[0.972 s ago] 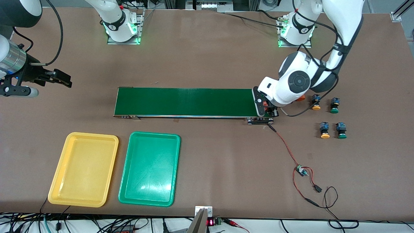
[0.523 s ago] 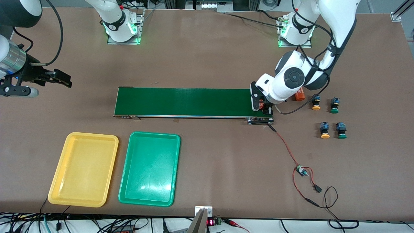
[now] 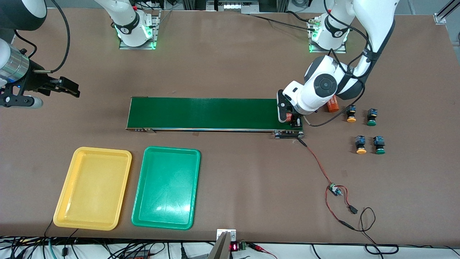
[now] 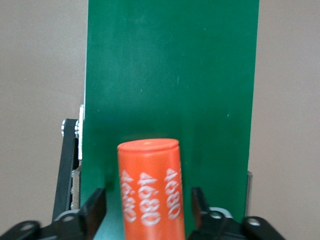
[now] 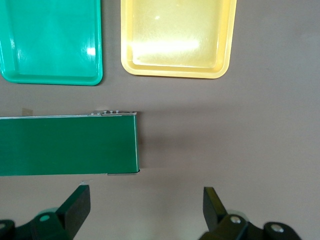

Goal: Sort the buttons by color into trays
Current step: 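Carry the orange cylinder onto the green belt and open the left gripper, then move the left gripper back and grasp a yellow-capped button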

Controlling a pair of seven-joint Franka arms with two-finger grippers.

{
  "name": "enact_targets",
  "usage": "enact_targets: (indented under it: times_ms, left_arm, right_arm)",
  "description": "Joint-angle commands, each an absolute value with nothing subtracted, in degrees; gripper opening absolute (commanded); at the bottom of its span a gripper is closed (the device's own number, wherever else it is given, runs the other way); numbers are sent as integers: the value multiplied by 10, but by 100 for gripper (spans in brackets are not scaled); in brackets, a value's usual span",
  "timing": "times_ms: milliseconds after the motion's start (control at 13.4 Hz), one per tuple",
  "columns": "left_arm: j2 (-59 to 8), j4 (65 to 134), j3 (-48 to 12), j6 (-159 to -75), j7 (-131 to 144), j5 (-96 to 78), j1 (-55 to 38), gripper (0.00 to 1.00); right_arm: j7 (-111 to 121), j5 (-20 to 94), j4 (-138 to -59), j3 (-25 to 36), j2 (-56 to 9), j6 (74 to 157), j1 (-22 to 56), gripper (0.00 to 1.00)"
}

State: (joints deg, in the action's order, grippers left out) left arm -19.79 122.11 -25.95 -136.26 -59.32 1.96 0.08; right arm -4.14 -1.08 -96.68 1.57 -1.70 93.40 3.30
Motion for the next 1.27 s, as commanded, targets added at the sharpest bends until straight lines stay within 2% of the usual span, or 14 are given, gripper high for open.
enact_targets:
  times_ms: [0,299,822,1047,1196]
  left_arm:
    - [-178,1221,-265,-1360,-601,31,9,100]
    - [-137,1216,-260,-1310,-594,30,46,100]
    - [-141,1176,-257,-1271,-545,31,185,100]
    - [-156,1153,-245,-1267,-470,31,219,100]
    - [-170,1130,-222,-1224,-359,32,220,100]
  right_arm:
    - [-43,-4,-968,16,-14,935,33,100]
    - [-43,-4,-968,16,-14,935,33,100]
    - [-42,-4,-968,16,-15,934,32,100]
    - [-42,-4,-968,16,-15,934,33,100]
    - [-41,-4,-968,16,-15,934,33,100]
